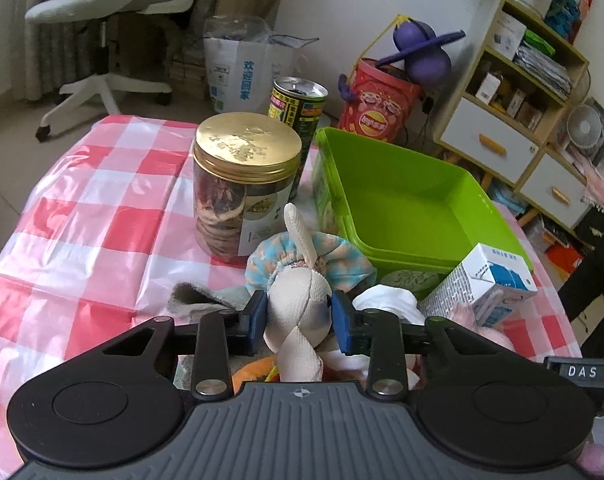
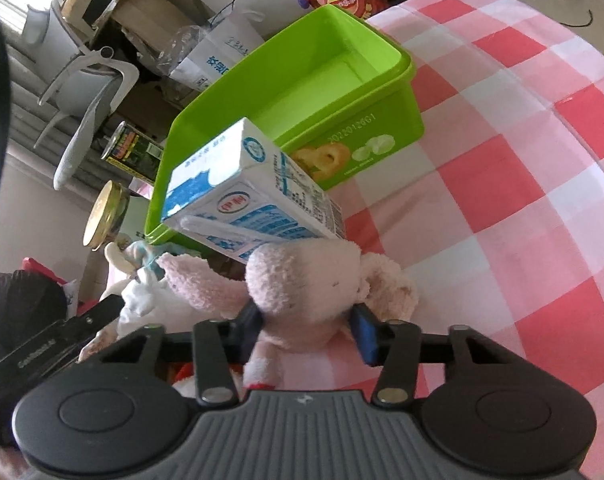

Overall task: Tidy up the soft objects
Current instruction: 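Grasp the white bunny with the left tool while the right tool grasps the pink bunny, then carry both bunnies over the green tray and open both tools to drop them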

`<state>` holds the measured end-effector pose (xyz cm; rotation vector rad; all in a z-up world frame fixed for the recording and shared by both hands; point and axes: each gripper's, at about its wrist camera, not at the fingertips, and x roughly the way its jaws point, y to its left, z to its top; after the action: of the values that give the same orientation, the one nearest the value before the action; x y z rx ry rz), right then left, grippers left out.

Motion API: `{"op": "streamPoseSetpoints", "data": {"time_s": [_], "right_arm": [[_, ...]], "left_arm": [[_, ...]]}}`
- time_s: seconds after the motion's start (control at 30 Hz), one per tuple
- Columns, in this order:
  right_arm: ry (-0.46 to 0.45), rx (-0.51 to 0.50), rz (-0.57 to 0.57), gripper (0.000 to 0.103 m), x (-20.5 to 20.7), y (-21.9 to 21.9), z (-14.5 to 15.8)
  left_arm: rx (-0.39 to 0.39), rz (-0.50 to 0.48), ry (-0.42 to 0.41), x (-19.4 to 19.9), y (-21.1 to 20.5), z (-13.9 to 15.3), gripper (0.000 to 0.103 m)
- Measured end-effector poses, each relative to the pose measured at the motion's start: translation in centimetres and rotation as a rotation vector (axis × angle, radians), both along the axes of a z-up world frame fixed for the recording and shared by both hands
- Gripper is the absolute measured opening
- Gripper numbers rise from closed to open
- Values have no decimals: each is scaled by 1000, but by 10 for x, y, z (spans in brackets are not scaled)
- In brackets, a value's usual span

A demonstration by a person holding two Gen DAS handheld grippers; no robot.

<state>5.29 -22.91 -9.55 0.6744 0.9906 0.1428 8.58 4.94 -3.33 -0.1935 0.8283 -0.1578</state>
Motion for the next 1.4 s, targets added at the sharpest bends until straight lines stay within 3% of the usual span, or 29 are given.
{"op": "streamPoseSetpoints", "data": {"time_s": [0.37, 0.8, 1.1, 1.4], "right_arm": [[-37, -24, 25, 18, -17, -7, 32], [-193, -17, -67, 18, -45, -33, 91], [-265, -35, -150, 18, -18, -43, 120], [-264, -55, -190, 18, 20, -45, 107]], "left_arm": [[-33, 18, -37, -11, 1, 21, 28], [-117, 8, -136, -20, 1, 63, 25], [-168, -31, -213, -5, -14, 94, 24], [-179, -84, -237, 23, -40, 95, 24]]}}
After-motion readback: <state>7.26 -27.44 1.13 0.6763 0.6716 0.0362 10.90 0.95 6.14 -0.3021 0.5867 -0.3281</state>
